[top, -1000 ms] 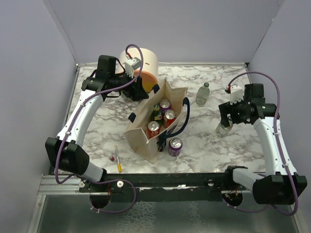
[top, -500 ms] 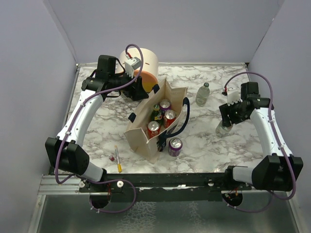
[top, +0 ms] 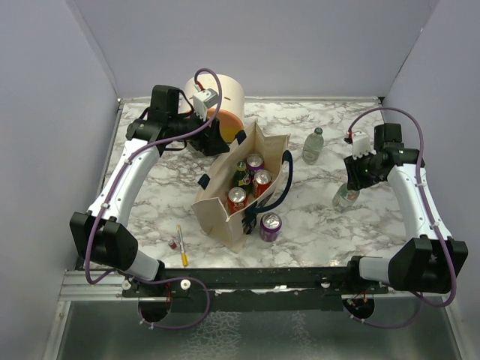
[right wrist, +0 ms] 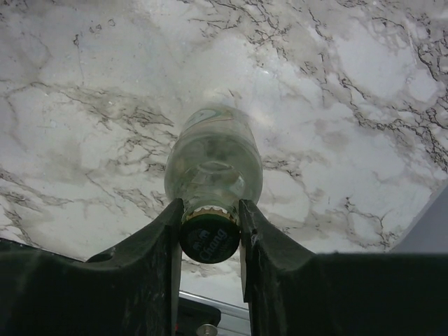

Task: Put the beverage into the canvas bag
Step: Pick up the drink from the center of the board.

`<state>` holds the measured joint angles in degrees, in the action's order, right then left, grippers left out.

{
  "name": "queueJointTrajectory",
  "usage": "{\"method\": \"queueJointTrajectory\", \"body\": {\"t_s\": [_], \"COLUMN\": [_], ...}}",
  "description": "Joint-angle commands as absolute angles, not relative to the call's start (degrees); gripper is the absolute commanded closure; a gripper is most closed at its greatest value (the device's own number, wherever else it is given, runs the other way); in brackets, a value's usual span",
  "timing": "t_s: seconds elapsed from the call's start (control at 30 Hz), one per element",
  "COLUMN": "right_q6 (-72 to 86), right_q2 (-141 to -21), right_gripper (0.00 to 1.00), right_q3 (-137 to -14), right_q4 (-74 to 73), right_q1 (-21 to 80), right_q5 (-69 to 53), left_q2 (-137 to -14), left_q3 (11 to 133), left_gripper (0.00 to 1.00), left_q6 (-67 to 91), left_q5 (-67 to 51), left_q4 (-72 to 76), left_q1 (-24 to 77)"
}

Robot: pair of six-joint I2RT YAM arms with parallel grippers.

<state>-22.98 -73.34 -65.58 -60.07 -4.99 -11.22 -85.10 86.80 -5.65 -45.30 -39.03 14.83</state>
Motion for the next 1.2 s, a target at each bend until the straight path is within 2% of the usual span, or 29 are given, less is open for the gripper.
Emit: {"method": "queueJointTrajectory", "body": {"t_s": [0.0, 0.13, 0.23, 0.67, 1.17], "right_q6": [-23.2, -23.9, -24.8, -29.2, -29.6], "right_q2": [-73.2, -72.7, -72.1, -72.6, -71.8], "right_gripper": [0.74, 0.92, 0.99, 0.99, 0.99], "right_q3": [-67.5, -68.5, -69.4, -76.9, -91.1], "right_q4": [-58.6, -58.0, -58.1, -65.5, -72.8], "right_q1": [-5.4, -5.4, -5.4, -5.4, -5.4], "right_q5": [-11.2, -10.9, -12.4, -20.2, -26.2], "left_q2": [-85.3, -84.5, -84.2, -81.7, -83.1], "left_q3": [89.2, 89.5, 90.3, 91.8, 97.4], "left_gripper": [0.35, 0.34, 0.33, 0.23, 0.22], "left_q6": [-6.7, -7.6, -8.1, -6.4, -1.8], "left_q5": [-44.8, -44.6, -43.3, -32.9, -25.6], "left_q4": [-38.2, -38.4, -38.6, -36.7, -33.3], "left_q1": [15.5, 15.6, 15.6, 15.6, 15.6]}}
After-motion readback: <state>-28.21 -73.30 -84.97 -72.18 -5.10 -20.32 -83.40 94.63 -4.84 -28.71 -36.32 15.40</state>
